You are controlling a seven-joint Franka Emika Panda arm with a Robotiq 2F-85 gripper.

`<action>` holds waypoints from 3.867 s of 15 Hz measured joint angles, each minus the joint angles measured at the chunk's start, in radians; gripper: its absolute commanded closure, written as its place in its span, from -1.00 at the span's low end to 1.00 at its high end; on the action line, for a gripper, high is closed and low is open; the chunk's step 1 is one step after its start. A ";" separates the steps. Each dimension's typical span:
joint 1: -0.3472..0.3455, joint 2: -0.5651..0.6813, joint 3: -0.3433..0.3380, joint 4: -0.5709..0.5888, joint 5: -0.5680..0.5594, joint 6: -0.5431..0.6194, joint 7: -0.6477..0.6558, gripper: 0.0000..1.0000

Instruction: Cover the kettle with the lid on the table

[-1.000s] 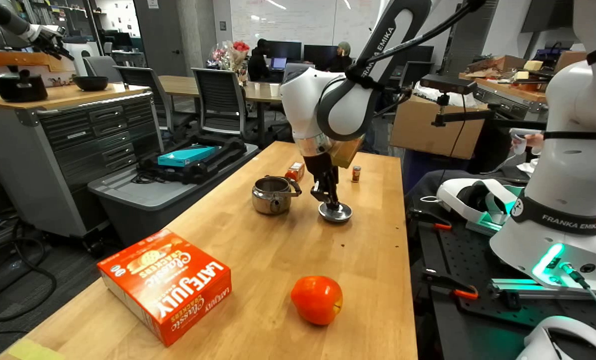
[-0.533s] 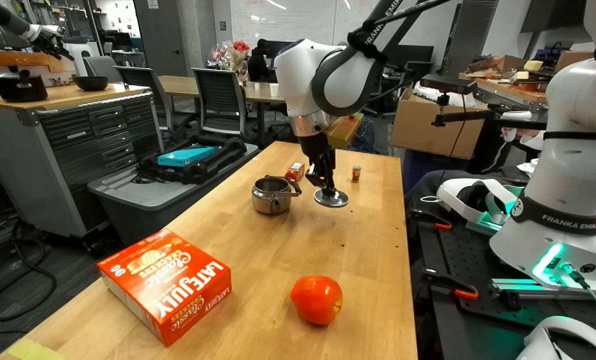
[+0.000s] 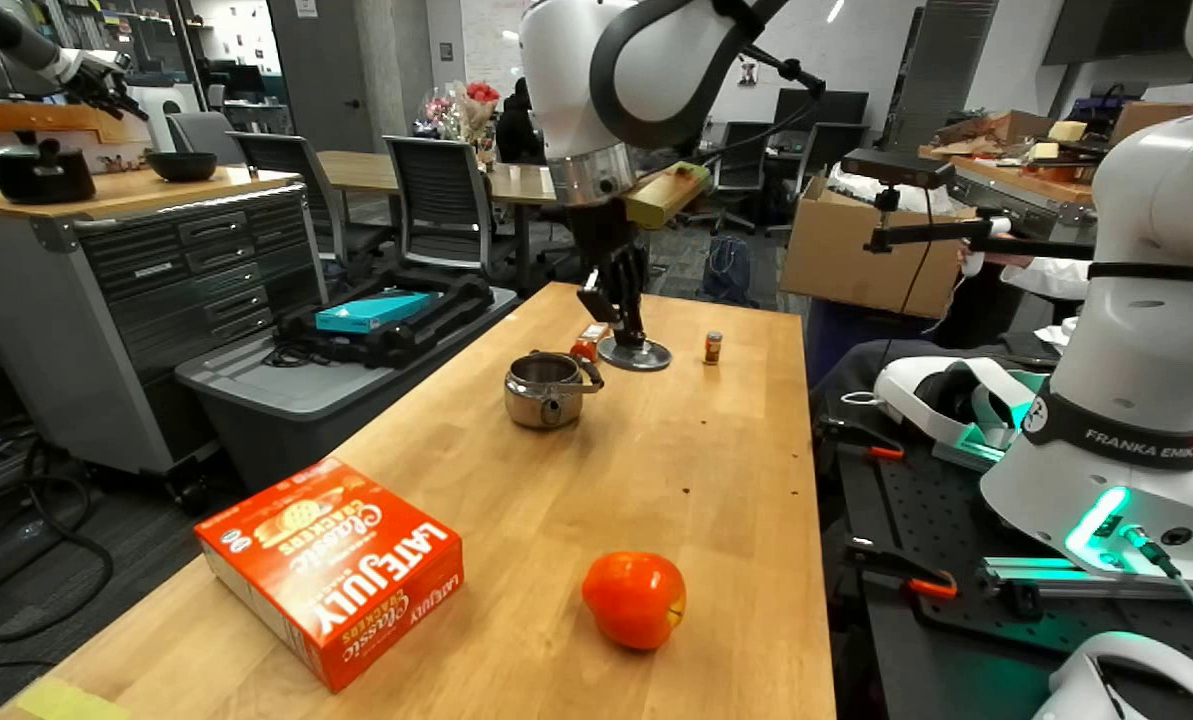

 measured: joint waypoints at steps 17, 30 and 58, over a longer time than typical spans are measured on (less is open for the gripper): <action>-0.009 0.172 -0.008 0.386 0.077 -0.107 0.004 0.86; -0.039 0.314 -0.034 0.529 0.083 -0.164 0.015 0.86; -0.048 0.479 -0.037 0.619 0.084 -0.164 0.014 0.86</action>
